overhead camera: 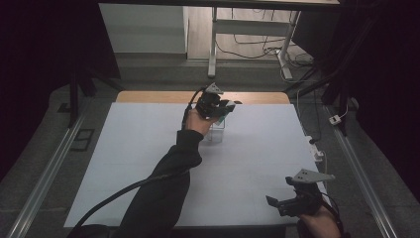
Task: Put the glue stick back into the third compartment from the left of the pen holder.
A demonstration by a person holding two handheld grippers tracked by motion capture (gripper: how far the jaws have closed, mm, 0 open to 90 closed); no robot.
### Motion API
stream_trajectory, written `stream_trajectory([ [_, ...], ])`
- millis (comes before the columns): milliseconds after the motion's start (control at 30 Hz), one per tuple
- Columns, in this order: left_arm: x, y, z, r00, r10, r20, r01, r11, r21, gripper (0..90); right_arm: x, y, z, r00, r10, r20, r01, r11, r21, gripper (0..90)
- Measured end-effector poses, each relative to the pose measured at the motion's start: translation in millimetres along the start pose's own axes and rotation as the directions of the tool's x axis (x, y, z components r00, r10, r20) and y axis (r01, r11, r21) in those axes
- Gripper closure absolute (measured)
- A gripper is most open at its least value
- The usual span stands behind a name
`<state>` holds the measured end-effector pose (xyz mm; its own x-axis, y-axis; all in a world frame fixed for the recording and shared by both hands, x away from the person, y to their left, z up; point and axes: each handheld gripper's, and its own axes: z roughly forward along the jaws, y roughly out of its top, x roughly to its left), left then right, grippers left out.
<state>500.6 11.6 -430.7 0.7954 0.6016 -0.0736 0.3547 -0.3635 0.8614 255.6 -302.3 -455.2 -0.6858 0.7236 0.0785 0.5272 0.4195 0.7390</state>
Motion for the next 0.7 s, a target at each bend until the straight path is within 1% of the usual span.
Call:
stream_trajectory([
  [200, -1.5, -4.1, 4.1, 0.9998, 0.019, -0.008, -0.019, 0.9996, 0.022, 63.9, 0.5, -0.3, -0.2, 1.0, -0.003, 0.0, 0.003, 1.0, 0.0, 0.0],
  [267, -2.2, -5.5, 4.4, 0.9994, 0.031, -0.018, -0.031, 0.9988, 0.039, 63.8, 0.7, -0.2, -0.3, 1.0, -0.004, 0.001, 0.004, 1.0, 0.002, 0.0],
  [367, -2.3, -7.8, 3.9, 0.9991, 0.033, -0.027, -0.031, 0.9973, 0.066, 63.5, 0.9, -0.2, -0.2, 1.0, -0.006, 0.002, 0.006, 1.0, 0.003, 0.0],
  [500, -1.9, -12.5, 2.1, 0.9988, 0.03, -0.038, -0.026, 0.9953, 0.093, 63.2, 1.2, -0.2, -0.1, 1.0, -0.007, 0.003, 0.007, 1.0, 0.005, 0.0],
  [567, -1.4, -13.5, 0.1, 0.9984, 0.026, -0.051, -0.021, 0.9943, 0.105, 62.0, 1.3, -0.1, 0.0, 1.0, -0.008, 0.003, 0.008, 1.0, 0.004, 0.0],
  [600, -0.8, -13.6, -1.7, 0.9985, 0.019, -0.052, -0.014, 0.9953, 0.096, 60.8, 1.4, -0.1, 0.0, 1.0, -0.008, 0.003, 0.008, 1.0, 0.004, 0.0],
  [700, 0.2, -11.4, -5.8, 0.9983, -0.01, -0.057, 0.015, 0.9957, 0.091, 57.3, 1.4, -0.1, 0.2, 1.0, -0.008, 0.004, 0.008, 1.0, 0.005, 0.0],
])
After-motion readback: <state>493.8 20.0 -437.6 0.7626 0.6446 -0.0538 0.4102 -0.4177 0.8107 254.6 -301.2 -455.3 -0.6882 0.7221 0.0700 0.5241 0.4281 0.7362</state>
